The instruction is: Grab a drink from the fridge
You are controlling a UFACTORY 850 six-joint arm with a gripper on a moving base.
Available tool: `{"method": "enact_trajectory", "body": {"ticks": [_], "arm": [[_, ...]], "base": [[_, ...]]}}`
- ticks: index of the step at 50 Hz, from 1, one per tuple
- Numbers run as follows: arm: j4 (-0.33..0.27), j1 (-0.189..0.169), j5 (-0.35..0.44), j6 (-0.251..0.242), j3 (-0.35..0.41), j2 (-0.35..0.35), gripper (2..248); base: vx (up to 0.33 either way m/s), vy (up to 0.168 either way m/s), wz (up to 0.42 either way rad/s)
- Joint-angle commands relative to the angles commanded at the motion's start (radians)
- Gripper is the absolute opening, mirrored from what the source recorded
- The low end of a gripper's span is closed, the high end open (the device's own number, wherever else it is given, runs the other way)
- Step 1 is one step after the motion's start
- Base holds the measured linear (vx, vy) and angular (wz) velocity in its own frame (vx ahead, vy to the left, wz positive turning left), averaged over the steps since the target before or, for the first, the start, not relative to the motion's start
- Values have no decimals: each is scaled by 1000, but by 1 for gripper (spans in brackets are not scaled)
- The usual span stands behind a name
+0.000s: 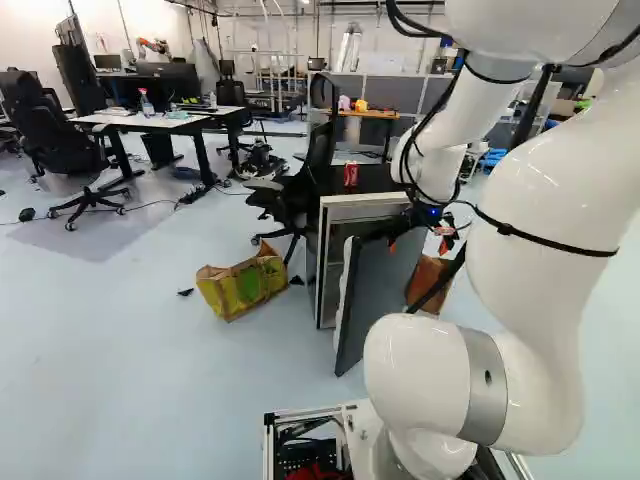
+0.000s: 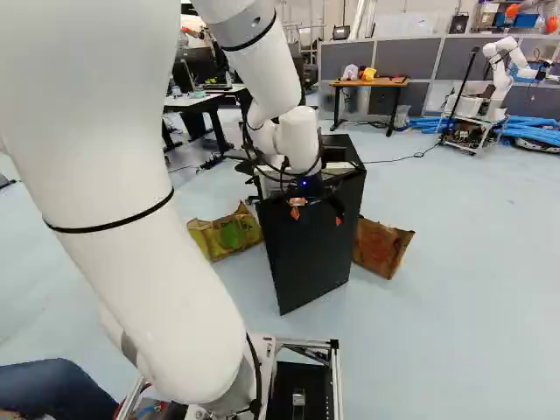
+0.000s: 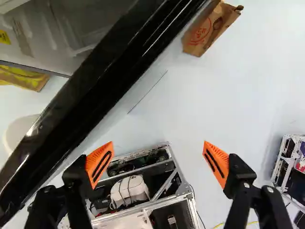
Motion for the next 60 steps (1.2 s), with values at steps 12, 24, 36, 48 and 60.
{"method": "enact_trajectory", "body": {"ticks": [12,24,36,48,60], "arm": [[0,44,0,0,-2,-2,247],[0,86,0,0,-13,-11,247],[0,122,0,0,-33,-28,247],[0,151,0,0,-58,-49,247],[0,172,0,0,-87,-72,247]], "base": [[0,0,0],[0,0,0],[0,0,0],[0,0,0],[0,0,0]]}}
